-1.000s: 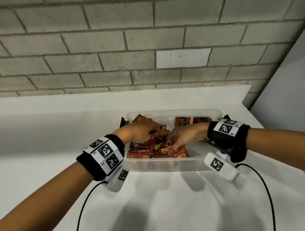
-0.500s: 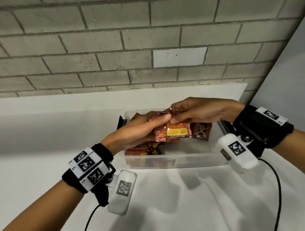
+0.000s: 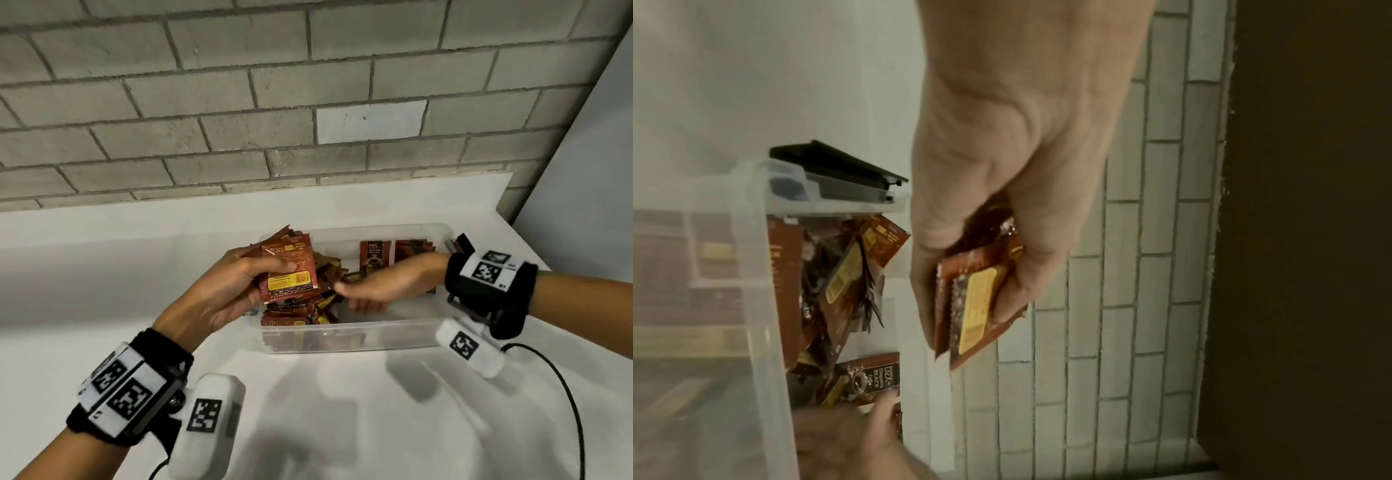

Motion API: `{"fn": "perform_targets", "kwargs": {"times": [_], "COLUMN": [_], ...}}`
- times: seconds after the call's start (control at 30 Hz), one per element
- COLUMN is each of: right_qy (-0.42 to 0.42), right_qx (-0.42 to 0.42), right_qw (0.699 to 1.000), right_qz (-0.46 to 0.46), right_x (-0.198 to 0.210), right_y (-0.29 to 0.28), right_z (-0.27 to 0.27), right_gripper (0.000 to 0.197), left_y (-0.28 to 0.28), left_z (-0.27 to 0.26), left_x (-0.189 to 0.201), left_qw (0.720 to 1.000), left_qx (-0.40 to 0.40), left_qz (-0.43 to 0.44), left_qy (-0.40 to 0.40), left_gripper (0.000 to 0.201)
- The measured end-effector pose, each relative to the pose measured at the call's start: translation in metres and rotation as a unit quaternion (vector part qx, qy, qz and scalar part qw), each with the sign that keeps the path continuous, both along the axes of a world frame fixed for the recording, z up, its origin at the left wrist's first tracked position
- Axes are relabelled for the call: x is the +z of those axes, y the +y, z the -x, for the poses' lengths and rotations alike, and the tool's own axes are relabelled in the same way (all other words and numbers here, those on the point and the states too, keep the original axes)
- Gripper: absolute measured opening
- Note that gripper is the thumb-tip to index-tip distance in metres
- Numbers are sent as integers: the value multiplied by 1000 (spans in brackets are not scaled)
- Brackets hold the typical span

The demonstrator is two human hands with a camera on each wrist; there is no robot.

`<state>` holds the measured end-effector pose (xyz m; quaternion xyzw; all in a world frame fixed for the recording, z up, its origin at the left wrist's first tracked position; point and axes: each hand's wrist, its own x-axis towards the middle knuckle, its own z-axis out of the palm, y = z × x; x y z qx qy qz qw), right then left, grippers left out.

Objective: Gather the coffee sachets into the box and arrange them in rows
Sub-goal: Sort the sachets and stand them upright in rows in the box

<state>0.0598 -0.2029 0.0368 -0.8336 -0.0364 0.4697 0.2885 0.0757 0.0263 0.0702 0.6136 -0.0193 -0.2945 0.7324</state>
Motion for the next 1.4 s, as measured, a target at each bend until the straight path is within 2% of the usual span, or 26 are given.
{"fn": "perform_targets", "kwargs": {"times": [0.07,0.1,0.17,0.23,0.33,0.37,0.43,0.5,0.57,0.63,0.73,0.83,0.93,0.97,1.03,1.1,1.13,1.2,1.3,1.33,1.4], "right_qy": [57,54,2,-85,-206,-252,-353,-408,-435,-448,-436,-349,-268,-270,-280,-235,-210,-178,-159,-165,-188], "right_qx": [61,86,126,129,89,70,-3,-106,-122,-87,-47,4,-83,-108,-77,8,38,75,79,86,104], "right_qw": [997,995,992,988,975,965,934,907,892,889,899,935,950,950,956,953,949,942,942,939,927], "right_qz": [0,3,22,24,-3,14,48,25,24,32,-1,-65,-135,-112,39,190,232,274,286,290,307], "right_x": [-4,-6,-7,-5,12,21,41,57,63,63,60,58,51,44,26,5,-4,-13,-20,-22,-29], "right_y": [9,12,16,18,11,8,2,0,3,11,21,21,2,-5,-13,-13,-11,-4,5,8,9], "right_z": [6,7,10,16,16,15,8,2,-2,-3,-4,-8,-19,-25,-35,-40,-43,-50,-57,-59,-62], "right_gripper": [80,77,74,65,18,13,14,18,19,19,23,32,26,23,25,38,42,43,70,69,52], "left_y": [5,7,9,10,6,3,-5,-18,-34,-48,-63,-68,-57,-51,-41,-34,-32,-27,-23,-22,-20], "left_z": [-3,-4,-3,1,5,5,3,2,2,2,4,6,-1,-4,-5,-5,-4,-3,-2,-2,0], "left_x": [-7,-11,-18,-24,-29,-30,-31,-30,-29,-28,-26,-24,-30,-33,-34,-35,-35,-35,-38,-39,-38], "left_qw": [999,999,998,997,994,992,989,987,981,973,971,970,950,946,947,946,947,949,956,956,956], "left_qx": [26,33,42,48,68,77,89,93,100,93,58,63,111,123,139,152,152,150,140,134,125], "left_qz": [12,14,20,30,51,61,72,81,116,158,197,209,253,263,254,245,243,233,219,222,232], "left_qy": [19,29,48,59,71,79,94,103,120,137,120,104,143,147,141,146,148,146,138,135,127], "left_gripper": [33,30,19,21,24,22,18,22,26,29,39,27,26,34,47,32,22,17,27,30,41]}}
